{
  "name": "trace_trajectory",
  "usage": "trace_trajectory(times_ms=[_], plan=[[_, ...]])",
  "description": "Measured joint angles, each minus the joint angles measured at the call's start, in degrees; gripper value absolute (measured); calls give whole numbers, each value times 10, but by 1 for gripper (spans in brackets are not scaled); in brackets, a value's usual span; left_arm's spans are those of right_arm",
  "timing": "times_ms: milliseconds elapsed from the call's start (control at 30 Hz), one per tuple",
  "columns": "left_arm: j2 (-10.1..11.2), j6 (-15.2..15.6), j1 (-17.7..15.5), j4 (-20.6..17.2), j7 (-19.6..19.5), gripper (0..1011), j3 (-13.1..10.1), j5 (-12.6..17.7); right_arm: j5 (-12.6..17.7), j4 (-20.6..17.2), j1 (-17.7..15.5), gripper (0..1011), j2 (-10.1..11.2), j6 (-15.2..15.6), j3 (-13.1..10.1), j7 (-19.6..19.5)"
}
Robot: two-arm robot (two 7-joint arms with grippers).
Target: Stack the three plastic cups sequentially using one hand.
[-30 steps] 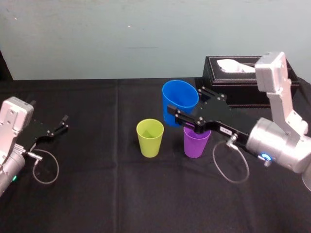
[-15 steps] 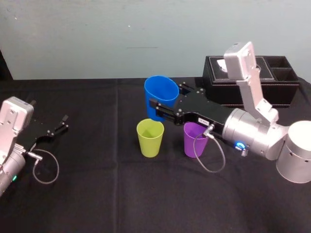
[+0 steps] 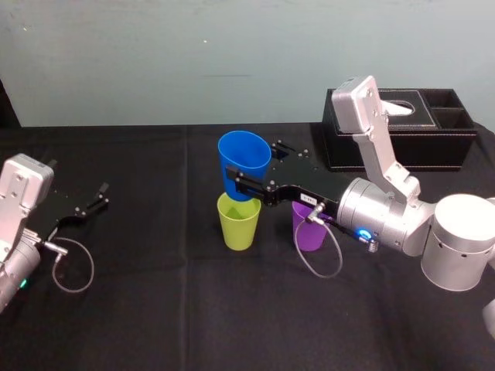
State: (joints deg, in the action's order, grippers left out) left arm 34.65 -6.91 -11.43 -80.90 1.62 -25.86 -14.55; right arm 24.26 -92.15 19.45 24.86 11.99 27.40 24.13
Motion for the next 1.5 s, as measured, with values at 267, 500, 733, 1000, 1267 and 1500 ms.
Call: trace_trajectory(times_ms=[267, 500, 733, 1000, 1267, 1500], plan=[[0, 0, 0, 0, 0, 1010, 0, 0, -9, 16, 7, 724, -9, 0, 7, 0], [0, 0, 0, 0, 0, 1010, 0, 0, -13, 30, 8, 724, -15, -3, 9, 0], [0, 0, 0, 0, 0, 1010, 0, 0, -16, 41, 9, 724, -19, -5, 10, 1], [0, 0, 0, 0, 0, 1010, 0, 0, -22, 55, 13, 724, -26, -8, 12, 2], [0, 0, 0, 0, 0, 1010, 0, 0, -28, 70, 16, 724, -31, -10, 12, 3], [0, 0, 0, 0, 0, 1010, 0, 0, -30, 73, 15, 724, -33, -10, 11, 4]])
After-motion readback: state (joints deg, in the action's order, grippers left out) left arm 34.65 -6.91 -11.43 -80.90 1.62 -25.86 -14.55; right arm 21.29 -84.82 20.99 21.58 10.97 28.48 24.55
